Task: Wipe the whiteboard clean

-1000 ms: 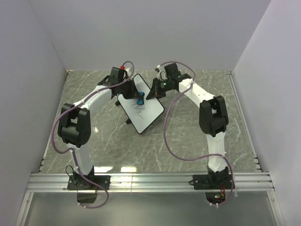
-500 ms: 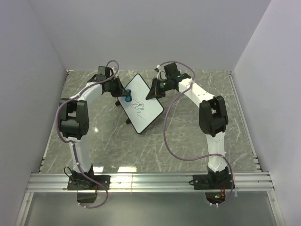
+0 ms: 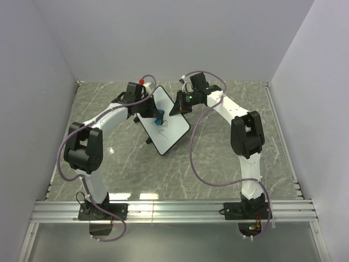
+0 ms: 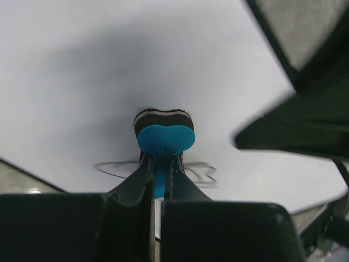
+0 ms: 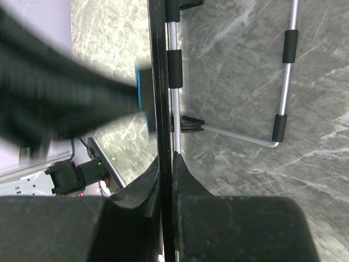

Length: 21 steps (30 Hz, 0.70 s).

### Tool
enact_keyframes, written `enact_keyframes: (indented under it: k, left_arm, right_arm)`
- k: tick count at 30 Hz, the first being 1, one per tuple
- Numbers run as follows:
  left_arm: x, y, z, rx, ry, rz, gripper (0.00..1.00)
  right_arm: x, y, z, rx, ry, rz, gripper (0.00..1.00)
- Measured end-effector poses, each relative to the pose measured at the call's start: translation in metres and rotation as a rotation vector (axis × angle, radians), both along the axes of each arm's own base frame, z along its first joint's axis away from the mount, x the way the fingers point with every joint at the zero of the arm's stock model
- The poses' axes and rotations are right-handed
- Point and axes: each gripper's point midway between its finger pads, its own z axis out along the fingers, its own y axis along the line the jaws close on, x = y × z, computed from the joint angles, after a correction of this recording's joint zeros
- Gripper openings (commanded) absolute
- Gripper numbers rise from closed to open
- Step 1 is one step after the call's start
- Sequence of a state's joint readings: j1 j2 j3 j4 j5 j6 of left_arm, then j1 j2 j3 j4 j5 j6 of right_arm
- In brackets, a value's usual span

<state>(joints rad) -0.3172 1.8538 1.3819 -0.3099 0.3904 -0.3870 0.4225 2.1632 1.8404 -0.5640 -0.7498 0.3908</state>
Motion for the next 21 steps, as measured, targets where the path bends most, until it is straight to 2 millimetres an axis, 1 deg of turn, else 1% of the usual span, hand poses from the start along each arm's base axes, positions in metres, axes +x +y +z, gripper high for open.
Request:
enact_keyframes:
  k: [3,4,6,10,14,19,21]
  left_arm:
    - [-0.021,-0.025,0.010,-0.029,-0.007,-0.089,0.00]
    - [-0.025,-0.029,0.011,-0.038,-0.006,-0.105,0.00]
    - [-0.026,-0.030,0.011,-0.044,-0.007,-0.105,0.00]
    - [-0.025,-0.027,0.009,-0.064,-0.004,-0.077,0.00]
    - [-0.022,-0.021,0.005,-0.105,0.041,-0.043,0.00]
    - [-0.016,-0.002,-0.008,-0.103,0.096,0.015,0.00]
    - [-0.015,0.001,-0.010,-0.104,0.101,0.019,0.00]
  right_arm:
    - [0.000,0.000,0.000,0.000,-0.003,0.002,0.00]
    - [0.000,0.000,0.000,-0.001,-0.004,0.003,0.00]
    - [0.000,-0.001,0.000,0.000,-0.005,0.004,0.00]
    - [0.000,-0.001,-0.001,0.001,-0.007,0.003,0.00]
    - [-0.001,-0.002,-0.001,0.003,-0.015,-0.003,0.00]
    - [-0.001,-0.002,-0.002,0.005,-0.017,-0.011,0.00]
    - [-0.001,-0.002,-0.001,0.005,-0.017,-0.012,0.00]
